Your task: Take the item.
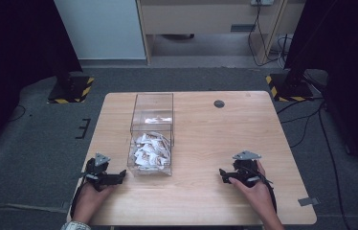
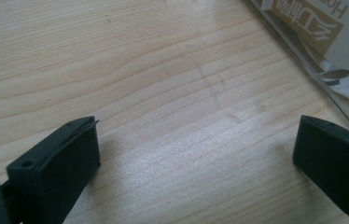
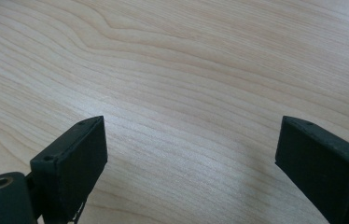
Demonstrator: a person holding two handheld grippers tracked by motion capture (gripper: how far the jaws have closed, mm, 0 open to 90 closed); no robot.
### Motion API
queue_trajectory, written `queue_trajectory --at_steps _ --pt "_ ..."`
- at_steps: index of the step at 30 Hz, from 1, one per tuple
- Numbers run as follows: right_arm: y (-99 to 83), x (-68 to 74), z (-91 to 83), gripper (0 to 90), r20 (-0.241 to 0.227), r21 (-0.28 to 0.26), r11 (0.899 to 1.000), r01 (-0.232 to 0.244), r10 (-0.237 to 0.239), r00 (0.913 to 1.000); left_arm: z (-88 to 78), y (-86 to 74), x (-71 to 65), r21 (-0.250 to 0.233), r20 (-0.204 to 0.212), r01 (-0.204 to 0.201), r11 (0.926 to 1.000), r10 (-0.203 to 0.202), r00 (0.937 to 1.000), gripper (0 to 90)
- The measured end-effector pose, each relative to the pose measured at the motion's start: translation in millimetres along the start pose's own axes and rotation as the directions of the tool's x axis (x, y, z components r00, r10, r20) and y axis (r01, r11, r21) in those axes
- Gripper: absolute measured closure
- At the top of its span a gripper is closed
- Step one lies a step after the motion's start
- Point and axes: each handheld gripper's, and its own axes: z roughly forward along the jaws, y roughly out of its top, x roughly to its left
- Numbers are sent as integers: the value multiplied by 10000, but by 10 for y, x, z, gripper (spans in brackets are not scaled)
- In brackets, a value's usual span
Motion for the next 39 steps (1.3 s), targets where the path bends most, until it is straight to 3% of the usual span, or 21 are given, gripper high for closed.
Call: queue_trajectory --at_steps 23,39 --pt "124 142 -74 160 -334 -266 9986 447 -456 9984 0 0 0 0 1 1 10000 -1 10000 0" --pt "291 225 -114 125 -600 -182 9994 286 -297 9978 -3 -3 0 6 6 -11 10000 11 10000 0"
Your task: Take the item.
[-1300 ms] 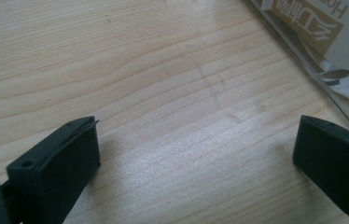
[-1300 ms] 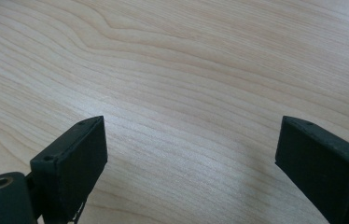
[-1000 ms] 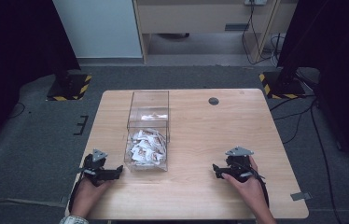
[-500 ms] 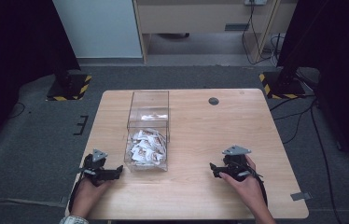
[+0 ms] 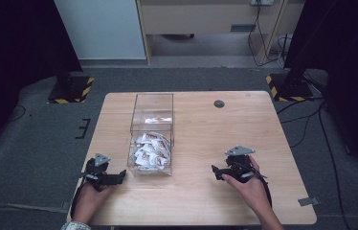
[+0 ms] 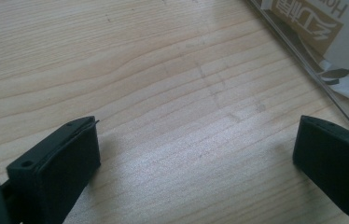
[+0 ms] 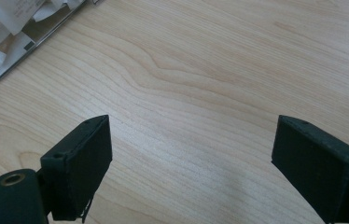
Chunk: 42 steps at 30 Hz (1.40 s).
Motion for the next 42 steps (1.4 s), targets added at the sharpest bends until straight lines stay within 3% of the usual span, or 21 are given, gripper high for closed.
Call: queue_trajectory --at_steps 15,19,42 --pt "195 63 -43 225 -153 -23 9995 312 -312 9994 -1 0 0 3 -2 -3 10000 3 10000 0" --pt "275 95 -56 276 -435 -101 9992 384 -388 9983 -1 0 0 3 -1 -1 10000 1 10000 0" --pt "685 386 -77 377 -889 -380 9932 1097 -1127 9896 0 0 1 3 4 -4 10000 4 10000 0"
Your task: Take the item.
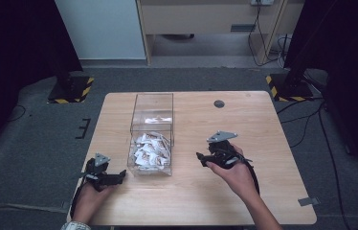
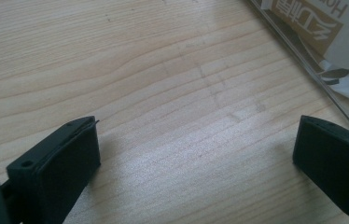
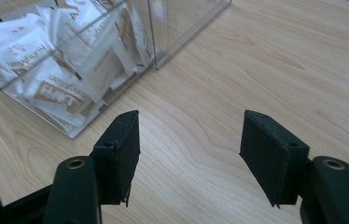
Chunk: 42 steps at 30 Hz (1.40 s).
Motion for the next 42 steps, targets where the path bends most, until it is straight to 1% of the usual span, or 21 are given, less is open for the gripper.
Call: queue_trajectory --at_steps 1,5,9,15,20,24,32,34,35,42 --pt "28 21 -5 377 -25 -78 9999 84 -84 10000 0 0 0 -1 2 1 10000 -1 10000 0" --pt "122 97 -17 375 -142 -96 9997 246 -247 9996 0 0 0 -1 2 2 10000 -2 10000 0" --pt "206 144 -15 381 -263 -206 9988 451 -456 9986 0 1 0 -1 1 -4 10000 4 10000 0" --pt "302 189 -1 395 -237 -157 9976 672 -676 9974 1 1 0 -1 2 -2 10000 2 10000 0" --pt "418 267 -11 409 -264 -350 9948 955 -965 9950 2 1 0 -11 5 9 10000 -9 10000 0" --pt "515 309 -8 422 -307 -387 9945 971 -983 9947 1 1 0 -2 4 -2 10000 2 10000 0" --pt "713 411 28 492 -503 -717 9894 1265 -1302 9902 2 2 0 -7 4 7 10000 -7 10000 0" --pt "746 435 47 498 -489 -691 9887 1333 -1368 9894 3 2 0 -9 5 8 10000 -8 10000 0" --pt "757 449 59 503 -486 -682 9892 1295 -1330 9899 3 2 0 -8 6 5 10000 -5 10000 0" --pt "817 507 141 533 -717 -548 9896 1333 -1371 9880 3 3 0 -4 8 -1 10000 1 10000 0"
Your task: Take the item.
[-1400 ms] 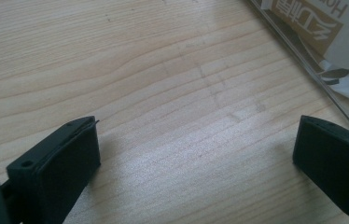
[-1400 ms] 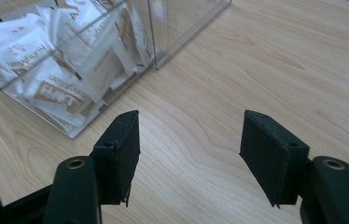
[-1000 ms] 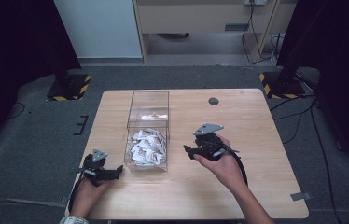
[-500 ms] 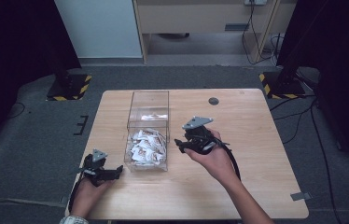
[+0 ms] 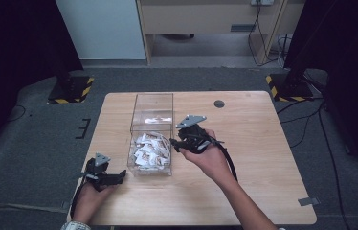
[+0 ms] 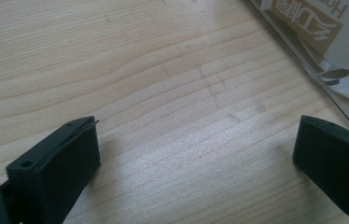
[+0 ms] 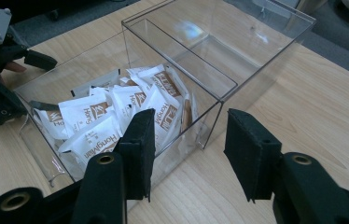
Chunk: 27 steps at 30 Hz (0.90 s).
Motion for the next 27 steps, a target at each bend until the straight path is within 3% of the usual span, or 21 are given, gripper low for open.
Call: queue_trajectory --at_steps 18,27 --pt "27 88 164 643 -405 44 9997 220 -218 9989 1 1 0 -3 4 1 10000 -1 10000 0" --pt "19 215 291 681 -630 292 9981 536 -517 9967 0 0 1 6 4 -12 10000 12 10000 0"
